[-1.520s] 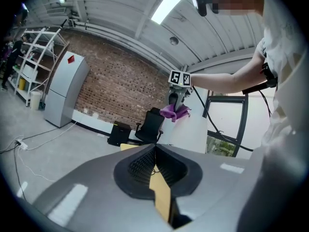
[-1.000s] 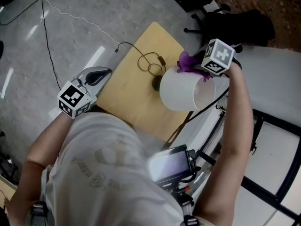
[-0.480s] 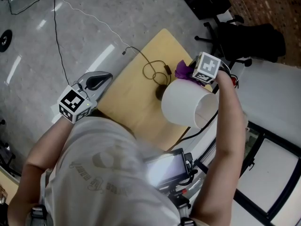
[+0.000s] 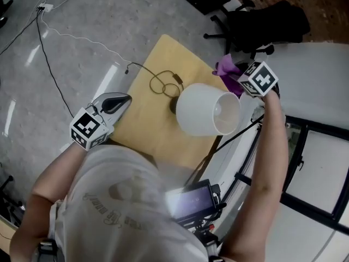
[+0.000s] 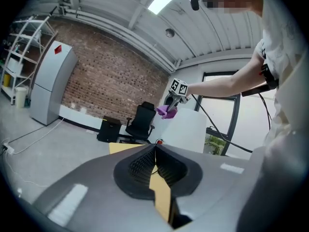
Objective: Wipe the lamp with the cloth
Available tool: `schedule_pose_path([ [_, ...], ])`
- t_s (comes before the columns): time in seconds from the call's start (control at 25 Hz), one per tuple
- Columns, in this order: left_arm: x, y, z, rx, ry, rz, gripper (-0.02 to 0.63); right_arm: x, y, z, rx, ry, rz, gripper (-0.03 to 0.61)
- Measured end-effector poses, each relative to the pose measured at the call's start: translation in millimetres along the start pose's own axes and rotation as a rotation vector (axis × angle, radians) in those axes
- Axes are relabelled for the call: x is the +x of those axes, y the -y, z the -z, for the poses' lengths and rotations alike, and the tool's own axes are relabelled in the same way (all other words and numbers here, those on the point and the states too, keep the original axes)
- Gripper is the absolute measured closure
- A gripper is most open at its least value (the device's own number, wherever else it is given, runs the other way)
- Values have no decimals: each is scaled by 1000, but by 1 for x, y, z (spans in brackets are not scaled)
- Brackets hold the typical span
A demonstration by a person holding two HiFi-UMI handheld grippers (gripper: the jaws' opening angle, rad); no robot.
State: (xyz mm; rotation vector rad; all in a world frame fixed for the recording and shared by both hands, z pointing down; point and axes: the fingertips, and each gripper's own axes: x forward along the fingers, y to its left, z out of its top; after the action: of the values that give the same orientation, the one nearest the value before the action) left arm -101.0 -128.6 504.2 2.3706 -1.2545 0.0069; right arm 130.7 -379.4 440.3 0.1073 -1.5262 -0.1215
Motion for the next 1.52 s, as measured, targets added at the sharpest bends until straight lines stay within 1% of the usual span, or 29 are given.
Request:
schedule_pose_path([
  [0.16, 6, 9, 2, 42, -22, 72, 612, -48, -2, 18, 82, 143, 102, 468],
  [0.2, 7, 10, 2, 51, -27, 80, 612, -56, -3, 21, 112, 191, 111, 468],
  [0.28, 8, 15, 0, 63, -27, 87, 612, -66, -7, 25, 183, 309, 87, 468],
  [0.36, 10, 22, -4, 73, -25, 87, 612, -71, -13, 26, 231, 438, 26, 469],
  [0.4, 11, 26, -6, 79, -25, 84, 612, -73, -16, 26, 238, 499, -12, 468],
  [0.52, 17, 33, -9, 97, -27, 51, 612, -81, -28, 20, 210, 668, -155, 469],
  [0.64, 23, 43, -11, 101, -27, -6, 612, -77, -39, 19, 173, 768, -306, 471],
  [0.72, 26, 54, -12, 103, -27, -40, 612, -67, -42, 23, 160, 797, -376, 472],
  [0.84, 29, 69, -15, 115, -26, -89, 612, -42, -44, 32, 155, 821, -445, 472],
  [0.96, 30, 77, -20, 133, -28, -141, 612, -14, -50, 38, 141, 839, -490, 472],
  [1.04, 31, 82, -22, 143, -32, -169, 612, 3, -52, 40, 154, 869, -507, 474],
  [1.12, 32, 88, -22, 150, -38, -188, 612, 19, -50, 42, 175, 892, -508, 474],
  [1.2, 35, 96, -19, 155, -45, -197, 612, 36, -50, 46, 187, 885, -495, 474],
  [1.36, 42, 111, -13, 157, -53, -200, 612, 74, -50, 55, 202, 813, -451, 472],
  [1.44, 45, 119, -11, 157, -58, -200, 612, 94, -51, 64, 222, 770, -435, 472],
  [1.52, 47, 124, -9, 163, -62, -205, 612, 109, -53, 72, 249, 751, -429, 472],
])
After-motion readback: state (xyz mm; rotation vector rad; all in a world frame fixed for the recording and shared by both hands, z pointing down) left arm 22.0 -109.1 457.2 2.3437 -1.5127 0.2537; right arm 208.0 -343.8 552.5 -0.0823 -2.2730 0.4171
